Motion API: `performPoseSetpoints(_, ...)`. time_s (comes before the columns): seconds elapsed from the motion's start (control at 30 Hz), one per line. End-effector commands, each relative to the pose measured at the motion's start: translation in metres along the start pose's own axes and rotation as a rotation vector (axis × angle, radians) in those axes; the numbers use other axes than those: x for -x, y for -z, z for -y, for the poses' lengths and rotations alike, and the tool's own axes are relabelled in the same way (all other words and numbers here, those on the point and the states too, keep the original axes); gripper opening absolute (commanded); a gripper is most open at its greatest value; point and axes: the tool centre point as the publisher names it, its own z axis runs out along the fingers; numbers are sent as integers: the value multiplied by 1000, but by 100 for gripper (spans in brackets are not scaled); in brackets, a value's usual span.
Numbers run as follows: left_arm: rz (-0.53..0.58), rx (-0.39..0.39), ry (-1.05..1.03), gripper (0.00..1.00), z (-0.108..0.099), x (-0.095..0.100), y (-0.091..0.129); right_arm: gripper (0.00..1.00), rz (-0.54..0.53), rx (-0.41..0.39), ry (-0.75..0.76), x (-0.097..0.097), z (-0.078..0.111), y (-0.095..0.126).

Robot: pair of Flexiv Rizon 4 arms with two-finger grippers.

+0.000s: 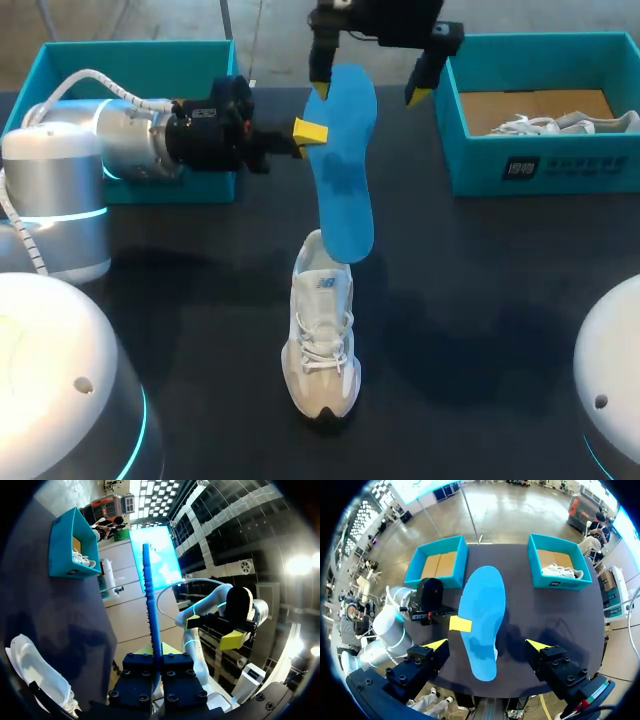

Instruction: Take the shoe out of the shoebox, open the shoe tongue, remove and reinsert the insole, then place the shoe into the shoebox

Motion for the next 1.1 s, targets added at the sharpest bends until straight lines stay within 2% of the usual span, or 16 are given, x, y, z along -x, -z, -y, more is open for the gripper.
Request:
performPoseSetpoints(0.03, 1, 0, 0, 0, -1, 0, 0, 100, 92, -16, -1, -11, -2, -5)
performPoseSetpoints(0.7, 1, 0, 0, 0, -1, 0, 0, 100, 53, -38, -6, -10, 3, -12)
performPoseSetpoints(1.1, 1, 0, 0, 0, -1, 0, 0, 100, 11, -27, -15, 14, 5, -11)
